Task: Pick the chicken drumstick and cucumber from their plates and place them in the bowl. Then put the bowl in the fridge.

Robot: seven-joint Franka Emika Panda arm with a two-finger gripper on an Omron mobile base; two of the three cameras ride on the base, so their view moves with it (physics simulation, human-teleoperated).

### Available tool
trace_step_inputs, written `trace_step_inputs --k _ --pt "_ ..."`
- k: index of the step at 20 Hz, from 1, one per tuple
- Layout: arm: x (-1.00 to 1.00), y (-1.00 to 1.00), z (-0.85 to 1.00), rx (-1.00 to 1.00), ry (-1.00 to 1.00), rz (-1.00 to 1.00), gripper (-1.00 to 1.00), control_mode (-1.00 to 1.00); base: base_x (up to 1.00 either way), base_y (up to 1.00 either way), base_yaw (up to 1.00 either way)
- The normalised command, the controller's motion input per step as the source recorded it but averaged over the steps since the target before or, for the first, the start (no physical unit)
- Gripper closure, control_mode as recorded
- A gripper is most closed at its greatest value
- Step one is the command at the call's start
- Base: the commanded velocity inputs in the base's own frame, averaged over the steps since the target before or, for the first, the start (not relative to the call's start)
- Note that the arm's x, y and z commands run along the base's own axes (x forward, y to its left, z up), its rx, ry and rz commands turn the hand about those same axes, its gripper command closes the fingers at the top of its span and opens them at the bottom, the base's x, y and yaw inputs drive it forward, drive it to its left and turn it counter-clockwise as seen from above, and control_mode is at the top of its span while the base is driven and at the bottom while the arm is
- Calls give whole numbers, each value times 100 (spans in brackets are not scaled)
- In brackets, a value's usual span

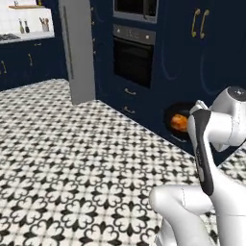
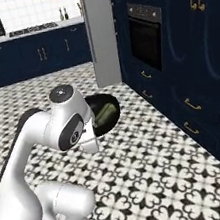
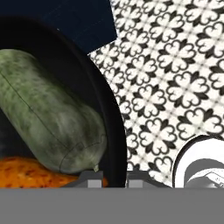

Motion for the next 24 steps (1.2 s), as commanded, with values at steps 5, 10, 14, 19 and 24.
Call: trace_step_inputs --k 5,10,14,19,24 --pt "0 0 0 0 0 0 100 100 100 -8 65" --pt "0 0 0 0 0 0 100 100 100 -2 38" --pt "0 0 0 0 0 0 100 100 100 2 28" --pt "0 0 0 0 0 0 100 100 100 15 10" --pt "0 0 0 0 0 0 100 100 100 33 0"
